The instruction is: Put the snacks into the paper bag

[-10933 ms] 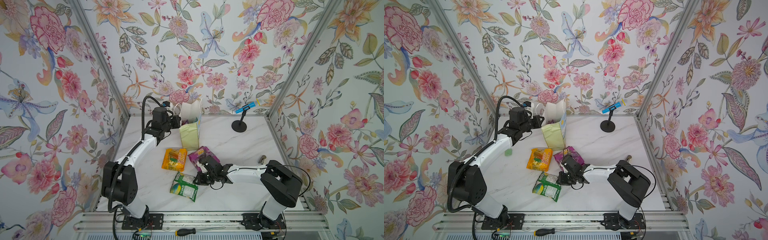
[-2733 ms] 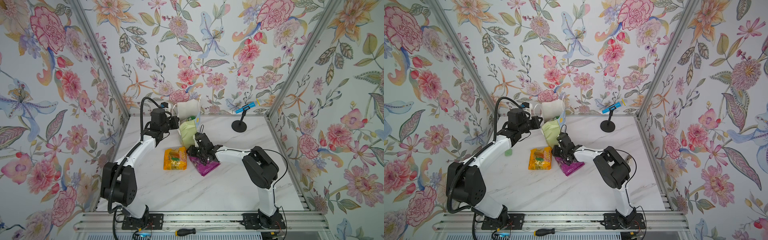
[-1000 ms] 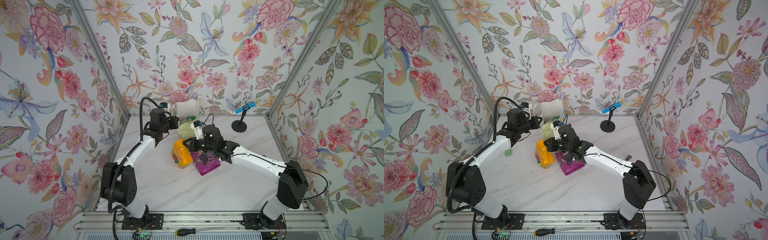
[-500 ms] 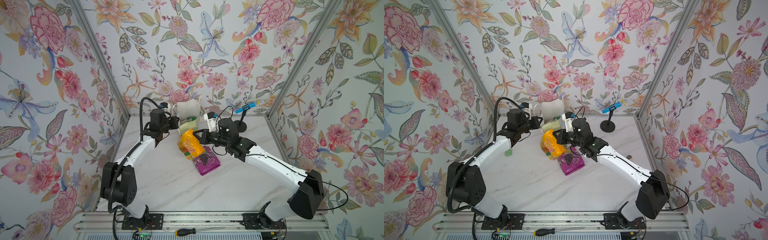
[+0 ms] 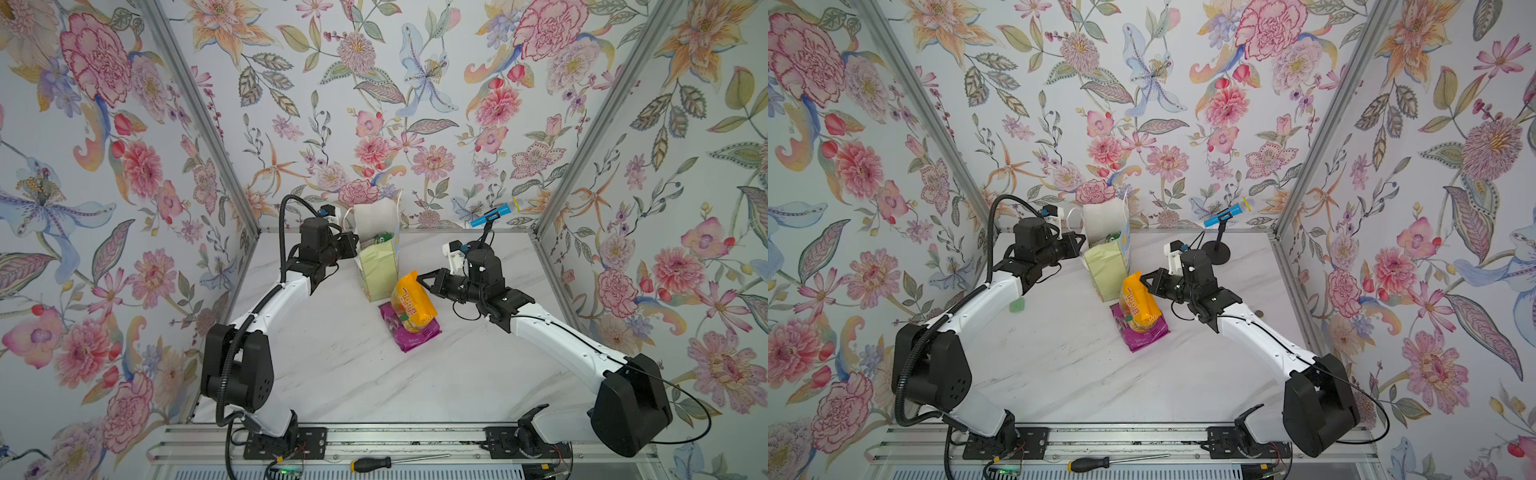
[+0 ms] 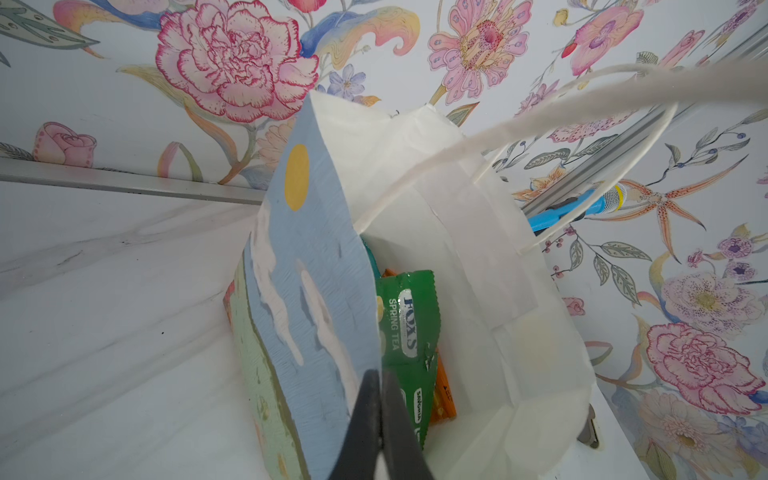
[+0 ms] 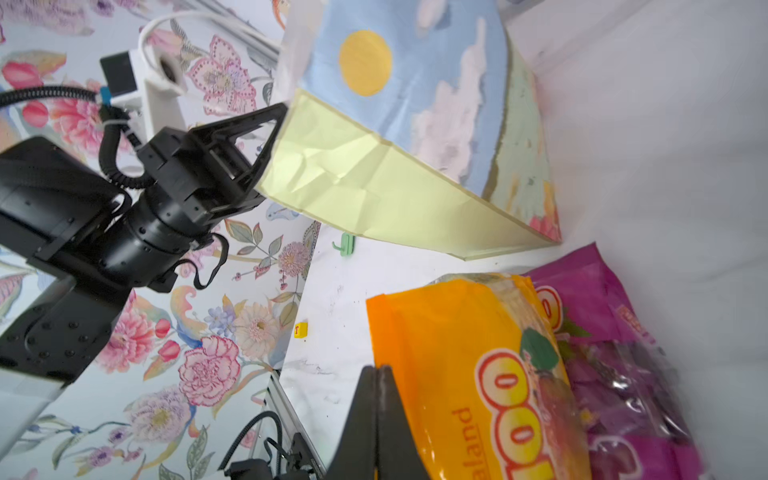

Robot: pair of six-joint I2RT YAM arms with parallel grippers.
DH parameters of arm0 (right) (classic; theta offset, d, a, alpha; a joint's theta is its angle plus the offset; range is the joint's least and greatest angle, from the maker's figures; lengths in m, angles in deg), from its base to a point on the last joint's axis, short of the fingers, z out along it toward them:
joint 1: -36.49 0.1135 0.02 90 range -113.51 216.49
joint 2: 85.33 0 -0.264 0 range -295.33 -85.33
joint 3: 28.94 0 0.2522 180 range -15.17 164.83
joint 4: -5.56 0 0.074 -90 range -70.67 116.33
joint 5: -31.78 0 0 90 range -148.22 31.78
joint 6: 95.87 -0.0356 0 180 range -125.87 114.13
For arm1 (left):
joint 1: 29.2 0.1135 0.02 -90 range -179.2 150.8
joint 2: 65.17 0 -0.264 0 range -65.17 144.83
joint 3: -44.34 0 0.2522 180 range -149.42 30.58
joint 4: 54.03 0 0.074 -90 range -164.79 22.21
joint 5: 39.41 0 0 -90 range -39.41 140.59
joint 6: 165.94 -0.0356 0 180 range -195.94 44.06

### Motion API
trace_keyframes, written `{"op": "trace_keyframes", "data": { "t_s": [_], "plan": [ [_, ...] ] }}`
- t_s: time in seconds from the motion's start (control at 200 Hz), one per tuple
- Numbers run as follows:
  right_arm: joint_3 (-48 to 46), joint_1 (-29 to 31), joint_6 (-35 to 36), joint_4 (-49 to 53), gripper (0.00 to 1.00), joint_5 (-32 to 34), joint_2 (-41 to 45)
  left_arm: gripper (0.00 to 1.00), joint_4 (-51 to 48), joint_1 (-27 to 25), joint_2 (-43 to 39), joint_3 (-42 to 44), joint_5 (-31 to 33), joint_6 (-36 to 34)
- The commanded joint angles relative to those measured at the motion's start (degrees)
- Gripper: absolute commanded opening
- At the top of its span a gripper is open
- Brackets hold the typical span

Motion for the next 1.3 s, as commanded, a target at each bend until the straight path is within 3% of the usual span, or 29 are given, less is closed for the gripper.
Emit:
{"op": "trace_keyframes", "data": {
  "t_s": [0.0,0.275,0.56,0.981,1.196,1.296],
  "plan": [
    [-3.44,-1.81,-4.17,-5.64,0.00,-3.29,2.65,0.00,2.17,0.29,-2.27,0.86,-1.72,0.66],
    [4.20,2.84,-2.42,-6.51,0.00,-4.54,-1.72,0.00,2.01,0.25,-2.29,0.57,-1.54,0.75],
    [11.79,5.45,-7.42,-11.60,0.00,-11.24,-8.28,0.00,1.57,0.28,-2.29,0.16,-1.41,0.49],
    [-6.15,-7.73,-4.21,-4.84,0.00,-5.93,0.94,0.00,0.70,0.02,-1.50,-0.90,-1.27,0.66],
    [-10.47,-10.39,-0.11,-0.88,0.00,-3.63,0.84,0.00,0.62,-0.23,-1.50,-0.94,-1.15,0.84],
    [-11.68,-10.53,0.68,-0.86,0.14,-2.81,0.19,0.00,0.64,-0.20,-1.35,-1.03,-1.09,0.84]
  ]
}}
